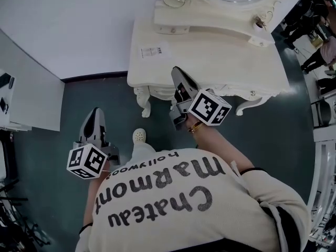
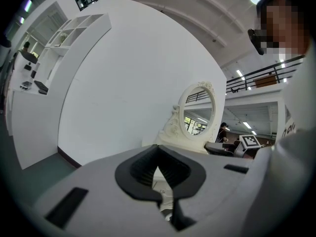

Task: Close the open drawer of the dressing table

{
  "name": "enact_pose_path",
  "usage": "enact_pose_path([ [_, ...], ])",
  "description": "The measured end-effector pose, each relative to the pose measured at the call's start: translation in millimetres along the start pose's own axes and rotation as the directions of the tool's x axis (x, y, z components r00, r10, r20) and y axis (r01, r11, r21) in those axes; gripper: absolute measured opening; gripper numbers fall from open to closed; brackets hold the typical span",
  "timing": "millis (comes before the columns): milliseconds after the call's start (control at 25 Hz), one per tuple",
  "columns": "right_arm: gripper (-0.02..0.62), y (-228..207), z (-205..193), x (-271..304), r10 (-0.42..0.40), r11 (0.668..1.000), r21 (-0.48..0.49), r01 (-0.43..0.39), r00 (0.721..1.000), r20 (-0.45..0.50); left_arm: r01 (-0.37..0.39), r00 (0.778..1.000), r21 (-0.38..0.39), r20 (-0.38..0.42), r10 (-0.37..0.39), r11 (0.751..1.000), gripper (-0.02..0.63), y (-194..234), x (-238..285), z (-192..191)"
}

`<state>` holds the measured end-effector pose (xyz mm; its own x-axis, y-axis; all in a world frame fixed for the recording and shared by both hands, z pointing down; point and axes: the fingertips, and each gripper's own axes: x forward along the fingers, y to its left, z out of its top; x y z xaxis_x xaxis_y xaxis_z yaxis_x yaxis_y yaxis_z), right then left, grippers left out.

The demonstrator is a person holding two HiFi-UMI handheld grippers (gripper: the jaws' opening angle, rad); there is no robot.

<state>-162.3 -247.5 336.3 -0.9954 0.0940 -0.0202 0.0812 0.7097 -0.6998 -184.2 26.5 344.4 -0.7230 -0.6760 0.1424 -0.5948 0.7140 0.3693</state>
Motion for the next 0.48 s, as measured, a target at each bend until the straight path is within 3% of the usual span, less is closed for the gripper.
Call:
enact_pose_path([
  [80,0.029,12,-2,4,0.016,0.995,-0.1,-0.019,0.999,-0.036,0.0,1.0,0.003,0.005,0.0,1.0,0.007,-1,-1,2],
  [240,0.029,18,-14,6,-0.022,0.954,-0.299,-0.016,0.992,-0.126,-0.001,1.0,0.001,0.008,0.001,1.0,0.007,0,-4,3],
  [480,0.03,10,-31,5,-0.073,0.929,-0.37,0.001,0.981,-0.18,-0.003,1.0,-0.011,0.003,0.003,1.0,0.007,6,-5,1],
])
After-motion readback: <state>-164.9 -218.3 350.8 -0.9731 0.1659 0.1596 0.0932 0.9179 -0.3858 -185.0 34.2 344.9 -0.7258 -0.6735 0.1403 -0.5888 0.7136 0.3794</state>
